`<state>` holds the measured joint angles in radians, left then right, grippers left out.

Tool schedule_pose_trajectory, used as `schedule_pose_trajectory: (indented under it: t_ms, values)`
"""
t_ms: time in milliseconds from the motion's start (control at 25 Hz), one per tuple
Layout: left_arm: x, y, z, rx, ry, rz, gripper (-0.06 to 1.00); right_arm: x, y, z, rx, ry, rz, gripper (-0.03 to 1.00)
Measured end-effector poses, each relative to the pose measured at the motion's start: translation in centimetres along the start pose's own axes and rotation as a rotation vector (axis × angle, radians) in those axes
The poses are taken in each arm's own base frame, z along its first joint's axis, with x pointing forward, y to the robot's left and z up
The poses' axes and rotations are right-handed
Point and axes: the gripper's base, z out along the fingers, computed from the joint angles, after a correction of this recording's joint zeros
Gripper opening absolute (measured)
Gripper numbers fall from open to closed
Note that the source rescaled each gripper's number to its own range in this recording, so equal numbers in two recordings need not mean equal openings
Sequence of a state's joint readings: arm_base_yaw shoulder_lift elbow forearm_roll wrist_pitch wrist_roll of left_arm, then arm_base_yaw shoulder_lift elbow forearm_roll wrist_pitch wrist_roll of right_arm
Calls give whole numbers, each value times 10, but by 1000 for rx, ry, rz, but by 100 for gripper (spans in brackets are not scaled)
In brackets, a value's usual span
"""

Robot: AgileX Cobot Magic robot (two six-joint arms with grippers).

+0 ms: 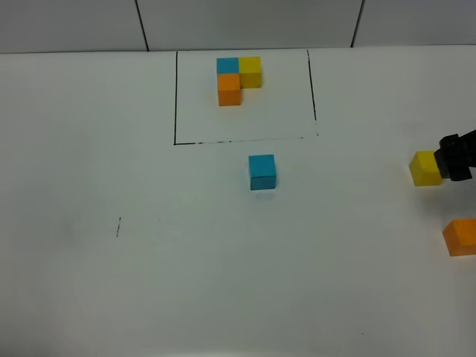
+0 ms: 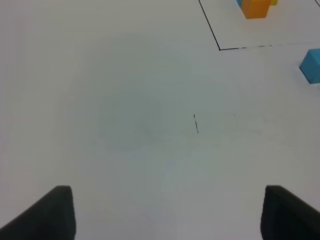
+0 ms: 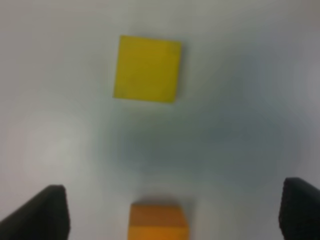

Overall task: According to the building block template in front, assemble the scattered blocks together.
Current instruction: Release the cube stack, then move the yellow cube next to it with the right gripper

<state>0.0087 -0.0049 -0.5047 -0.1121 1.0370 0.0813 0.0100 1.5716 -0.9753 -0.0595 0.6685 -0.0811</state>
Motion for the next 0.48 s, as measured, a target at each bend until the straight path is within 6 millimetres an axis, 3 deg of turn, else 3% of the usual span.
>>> schedule_pose_trajectory:
  t_ms: [160,480]
  values:
    - [0,0,0,0,0,0,70,-2,-18,22,4,14,46,73]
    - [0,0,0,0,0,0,70,-21,-21,46,-42,46,52,73]
